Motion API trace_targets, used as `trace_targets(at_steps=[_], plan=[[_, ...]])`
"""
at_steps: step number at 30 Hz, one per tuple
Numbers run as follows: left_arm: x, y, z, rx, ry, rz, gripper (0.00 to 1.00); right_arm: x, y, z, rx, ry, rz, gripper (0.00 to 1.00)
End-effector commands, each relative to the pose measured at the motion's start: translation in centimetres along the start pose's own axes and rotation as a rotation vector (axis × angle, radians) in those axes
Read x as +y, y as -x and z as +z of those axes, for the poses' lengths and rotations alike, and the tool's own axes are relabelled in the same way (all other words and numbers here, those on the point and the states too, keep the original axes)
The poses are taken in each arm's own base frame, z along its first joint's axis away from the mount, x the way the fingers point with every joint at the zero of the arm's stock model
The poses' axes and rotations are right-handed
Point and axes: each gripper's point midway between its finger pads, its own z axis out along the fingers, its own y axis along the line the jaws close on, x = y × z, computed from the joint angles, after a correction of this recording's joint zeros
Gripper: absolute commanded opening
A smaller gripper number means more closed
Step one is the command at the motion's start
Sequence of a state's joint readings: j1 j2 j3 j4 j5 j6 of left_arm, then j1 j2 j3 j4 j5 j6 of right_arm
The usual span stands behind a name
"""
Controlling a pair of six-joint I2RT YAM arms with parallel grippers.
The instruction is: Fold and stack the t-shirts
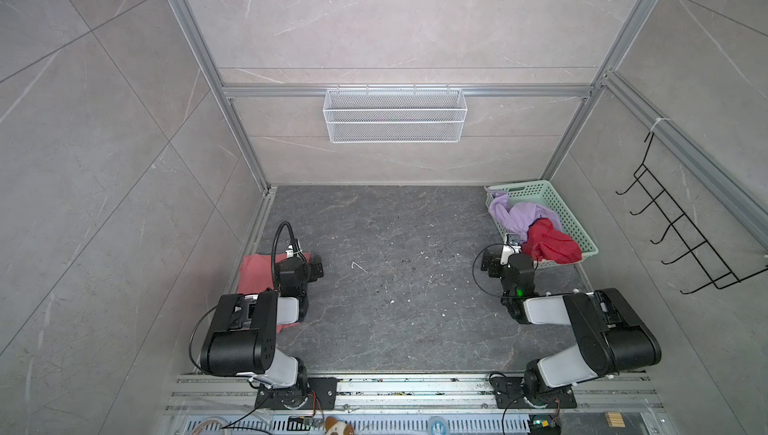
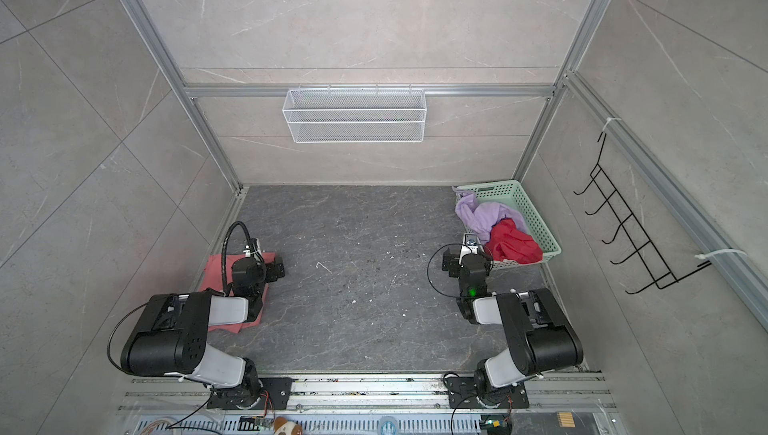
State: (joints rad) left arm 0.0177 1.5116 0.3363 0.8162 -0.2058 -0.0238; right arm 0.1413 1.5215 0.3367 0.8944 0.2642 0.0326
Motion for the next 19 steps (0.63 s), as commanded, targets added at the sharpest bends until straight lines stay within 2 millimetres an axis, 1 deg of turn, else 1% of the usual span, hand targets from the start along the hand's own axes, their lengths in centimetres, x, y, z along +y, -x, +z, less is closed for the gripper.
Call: trace_targets(at_steps=[1, 19], plan=[[-0.02, 2.20, 0.06, -0.069, -0.006, -0.021, 1.00, 0.09, 0.80, 0.11, -0.021, 0.007, -0.002, 0.99], [0.00, 2.15, 0.03, -0.068, -0.007, -0.022, 1.00, 0.11, 0.86, 0.15, -0.022, 0.007, 0.000, 0.99]])
